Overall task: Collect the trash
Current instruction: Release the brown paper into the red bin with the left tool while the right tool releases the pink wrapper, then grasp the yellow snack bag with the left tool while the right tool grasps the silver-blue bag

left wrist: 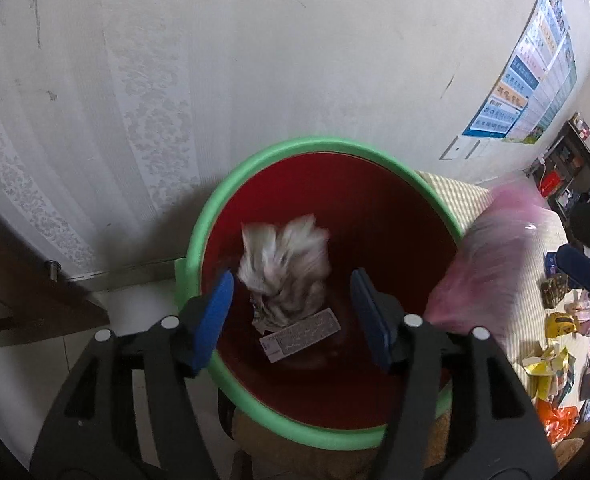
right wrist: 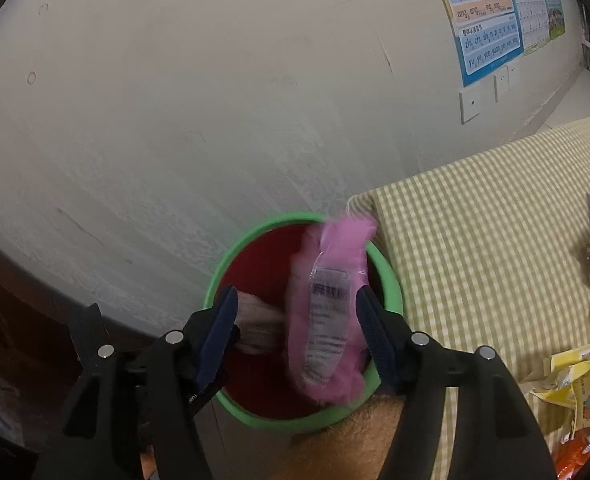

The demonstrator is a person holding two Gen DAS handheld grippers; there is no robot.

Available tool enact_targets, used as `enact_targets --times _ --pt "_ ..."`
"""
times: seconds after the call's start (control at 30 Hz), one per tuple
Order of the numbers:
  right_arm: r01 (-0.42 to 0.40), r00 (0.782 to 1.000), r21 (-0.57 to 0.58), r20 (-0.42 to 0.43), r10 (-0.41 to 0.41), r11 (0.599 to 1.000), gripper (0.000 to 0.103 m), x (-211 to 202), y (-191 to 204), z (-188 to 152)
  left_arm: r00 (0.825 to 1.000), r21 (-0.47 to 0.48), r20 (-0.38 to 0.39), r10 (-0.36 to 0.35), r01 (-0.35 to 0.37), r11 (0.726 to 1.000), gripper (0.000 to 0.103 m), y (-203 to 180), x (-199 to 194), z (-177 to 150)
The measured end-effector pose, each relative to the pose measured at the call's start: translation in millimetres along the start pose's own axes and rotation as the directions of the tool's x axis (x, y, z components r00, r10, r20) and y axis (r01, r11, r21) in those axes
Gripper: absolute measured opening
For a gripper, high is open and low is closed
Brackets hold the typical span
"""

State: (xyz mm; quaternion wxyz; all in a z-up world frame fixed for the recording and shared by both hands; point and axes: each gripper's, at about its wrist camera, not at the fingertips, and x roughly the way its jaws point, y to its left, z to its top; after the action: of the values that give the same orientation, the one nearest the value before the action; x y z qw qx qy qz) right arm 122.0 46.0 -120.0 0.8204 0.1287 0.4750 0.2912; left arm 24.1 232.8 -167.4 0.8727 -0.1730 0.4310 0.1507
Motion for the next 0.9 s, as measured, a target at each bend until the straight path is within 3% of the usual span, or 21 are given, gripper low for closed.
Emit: enact_targets --times 0.23,0.5,0.63,0.73,0.8,0.9 --pt "0.02 1.0 0.011 0.01 -0.02 1.0 0.061 -18.0 -7.4 -7.4 1.0 0.0 0.004 -0.006 0.006 1.0 0.062 -4.5 -3.0 1.3" --pt "0.125 0.989 0.034 0.073 -0.127 0.992 0.064 -77.1 -47.9 -27.7 0.999 0.073 0.014 -0.033 0.032 0.997 0.062 -32.5 -13.9 -2.8" --pt "0.313 0.94 0.052 0.123 -0.318 0.948 0.068 -120.0 -95.2 -42.9 0.998 0.117 0.005 -0.061 0.06 0.991 0.062 -54.5 -20.0 -8.1" --pt "0.456 0.878 0.109 0.109 -0.466 0.883 0.068 -142.1 -139.3 -58.6 0.996 0.165 -0.016 -0.092 0.094 0.982 0.062 -77.8 -22.3 -15.4" --pt "0.464 0.876 0.169 0.06 -0.479 0.869 0.068 -145.9 -169.5 -68.8 0.992 0.197 -0.04 -0.118 0.124 0.973 0.062 -96.1 -23.4 -22.4" --pt "0.432 0.896 0.26 -0.017 -0.444 0.863 0.068 -143.7 -210.3 -84.8 0.979 0.213 -0.099 -0.177 0.195 0.957 0.064 -123.4 -24.2 -32.6"
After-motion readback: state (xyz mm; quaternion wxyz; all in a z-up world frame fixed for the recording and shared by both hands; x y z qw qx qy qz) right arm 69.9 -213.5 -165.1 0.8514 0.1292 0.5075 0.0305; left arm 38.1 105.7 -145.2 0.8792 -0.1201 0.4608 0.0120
